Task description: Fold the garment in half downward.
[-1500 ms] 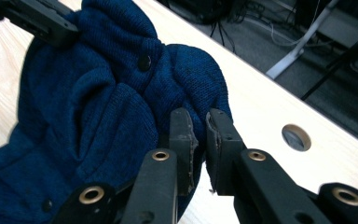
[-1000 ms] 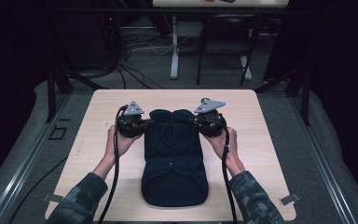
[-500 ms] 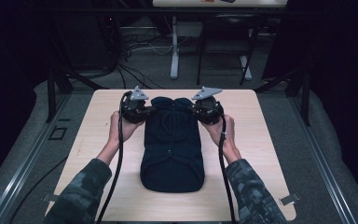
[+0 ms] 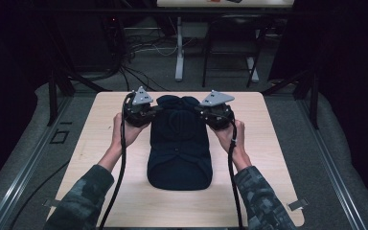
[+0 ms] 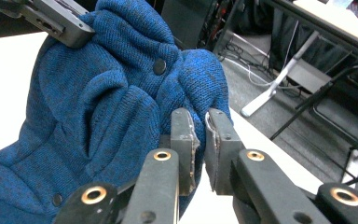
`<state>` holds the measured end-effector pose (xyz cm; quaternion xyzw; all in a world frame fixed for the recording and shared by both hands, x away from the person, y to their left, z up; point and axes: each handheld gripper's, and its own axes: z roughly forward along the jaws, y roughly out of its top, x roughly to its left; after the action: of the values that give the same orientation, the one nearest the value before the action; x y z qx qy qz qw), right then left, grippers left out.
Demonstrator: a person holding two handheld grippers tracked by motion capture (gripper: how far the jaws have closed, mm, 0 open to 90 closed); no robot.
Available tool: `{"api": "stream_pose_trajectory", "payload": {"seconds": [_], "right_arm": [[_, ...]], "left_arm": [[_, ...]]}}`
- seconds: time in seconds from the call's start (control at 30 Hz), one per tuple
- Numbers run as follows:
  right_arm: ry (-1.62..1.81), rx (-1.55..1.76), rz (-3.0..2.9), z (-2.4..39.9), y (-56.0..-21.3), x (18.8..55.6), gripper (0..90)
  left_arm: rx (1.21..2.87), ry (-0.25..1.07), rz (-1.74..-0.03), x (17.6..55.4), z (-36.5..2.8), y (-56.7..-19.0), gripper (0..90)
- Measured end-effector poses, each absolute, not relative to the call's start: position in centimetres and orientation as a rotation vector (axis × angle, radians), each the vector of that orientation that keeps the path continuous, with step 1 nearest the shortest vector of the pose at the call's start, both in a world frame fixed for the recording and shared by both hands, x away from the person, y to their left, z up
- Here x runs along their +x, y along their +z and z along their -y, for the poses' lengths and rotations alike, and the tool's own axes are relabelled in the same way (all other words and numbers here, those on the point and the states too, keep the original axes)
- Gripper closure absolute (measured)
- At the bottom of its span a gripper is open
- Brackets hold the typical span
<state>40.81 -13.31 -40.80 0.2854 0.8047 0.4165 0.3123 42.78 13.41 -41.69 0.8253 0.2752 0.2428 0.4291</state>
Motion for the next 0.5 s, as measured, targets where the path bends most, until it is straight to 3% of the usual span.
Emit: {"api": "stream_pose_trajectory", "payload": {"seconds": [0.5], "right_arm": [[1.146,0.673,-2.141,14.0,-42.7,37.8,82.6]], "left_arm": [[2.038,0.597,-0.659,40.4,-14.8,-43.9,87.0]]}}
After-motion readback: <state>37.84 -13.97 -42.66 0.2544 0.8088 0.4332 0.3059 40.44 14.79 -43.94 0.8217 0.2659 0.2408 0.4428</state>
